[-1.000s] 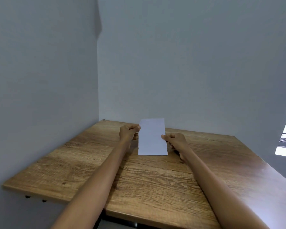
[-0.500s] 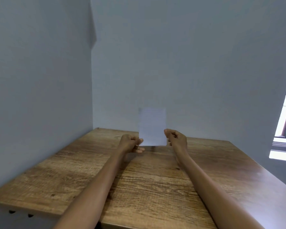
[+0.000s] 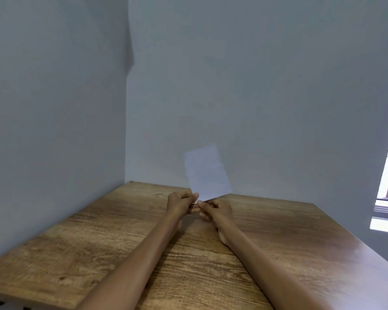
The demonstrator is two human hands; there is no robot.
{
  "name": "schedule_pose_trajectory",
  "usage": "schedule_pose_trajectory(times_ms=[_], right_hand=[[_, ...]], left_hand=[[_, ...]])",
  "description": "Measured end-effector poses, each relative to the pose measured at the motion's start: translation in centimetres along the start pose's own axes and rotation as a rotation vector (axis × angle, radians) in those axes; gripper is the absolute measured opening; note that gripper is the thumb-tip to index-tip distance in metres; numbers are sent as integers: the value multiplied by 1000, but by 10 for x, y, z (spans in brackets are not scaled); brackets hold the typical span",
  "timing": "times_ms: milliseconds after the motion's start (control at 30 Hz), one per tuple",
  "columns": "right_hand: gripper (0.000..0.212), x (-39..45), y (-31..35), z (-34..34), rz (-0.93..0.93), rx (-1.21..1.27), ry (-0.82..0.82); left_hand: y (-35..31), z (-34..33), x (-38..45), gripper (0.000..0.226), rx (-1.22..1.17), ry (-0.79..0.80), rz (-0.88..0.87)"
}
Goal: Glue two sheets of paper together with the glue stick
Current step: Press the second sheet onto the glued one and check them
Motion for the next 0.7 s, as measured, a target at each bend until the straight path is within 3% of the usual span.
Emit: schedule_pose_trajectory(times_ms=[267,400,500,700], right_hand=[[21,2,13,15,38,57,-126],[17,4,22,34,46,134,-192],[14,4,25,43,49,164,-206],[24,6,29,66,69,342,-333]], left_hand=[[-8,-4,-4,25,93,16,-82],[-7,2,2,10,90,-8,-63],[-5,1,3,24,113,-11,-32],[-5,16,5,16,151,-52,-20]])
Point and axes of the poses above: each hand's wrist, its own x-axis towards the middle knuckle, its own z-axis out of the back of the hand, y = z × x, the point moved 4 cm from there along x, towards the middle knuckle, and after that the axes turned 3 degrees about x, right-handed, at the moved point
